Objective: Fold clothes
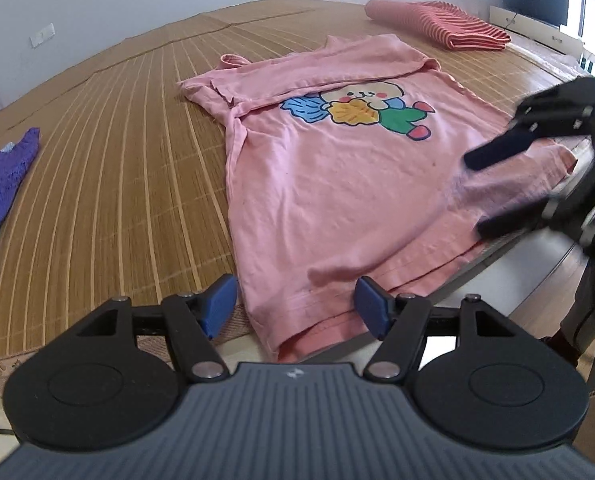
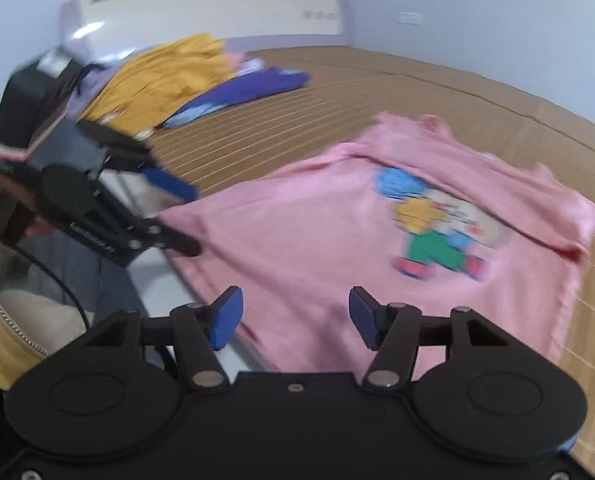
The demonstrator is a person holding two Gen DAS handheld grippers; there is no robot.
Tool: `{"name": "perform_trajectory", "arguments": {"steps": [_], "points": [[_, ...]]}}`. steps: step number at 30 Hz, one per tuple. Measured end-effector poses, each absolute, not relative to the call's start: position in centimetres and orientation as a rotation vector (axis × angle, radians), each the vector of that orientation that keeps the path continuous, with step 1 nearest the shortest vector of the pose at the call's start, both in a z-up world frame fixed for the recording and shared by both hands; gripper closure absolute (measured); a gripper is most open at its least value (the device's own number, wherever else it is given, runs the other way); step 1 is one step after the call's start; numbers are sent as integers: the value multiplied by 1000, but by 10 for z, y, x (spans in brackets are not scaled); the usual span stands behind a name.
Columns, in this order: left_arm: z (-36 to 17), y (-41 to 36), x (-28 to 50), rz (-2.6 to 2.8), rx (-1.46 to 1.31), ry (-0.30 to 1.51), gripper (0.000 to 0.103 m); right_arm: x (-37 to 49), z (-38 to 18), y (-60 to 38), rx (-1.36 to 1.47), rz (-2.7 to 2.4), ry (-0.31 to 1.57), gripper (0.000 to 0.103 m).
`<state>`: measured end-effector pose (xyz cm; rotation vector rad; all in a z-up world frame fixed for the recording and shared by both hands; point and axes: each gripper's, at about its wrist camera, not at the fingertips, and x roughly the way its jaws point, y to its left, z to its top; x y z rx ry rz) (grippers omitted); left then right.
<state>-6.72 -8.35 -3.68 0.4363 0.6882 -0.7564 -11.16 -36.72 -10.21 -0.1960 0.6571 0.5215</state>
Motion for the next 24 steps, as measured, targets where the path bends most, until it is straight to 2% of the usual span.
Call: {"name": "perform_trajectory", "arguments": {"steps": [3,5,24], "points": [[-38,-82,-66,-758,416,695,32,-107,-111,-343,-245,560,671,48],[-39,-80,-65,-762,400,699,32,-104,-115,-336,-248,576,682,57],[-36,-58,-64,-741,342,664,32,-102,-119,-316,-332,615,663,59]]}}
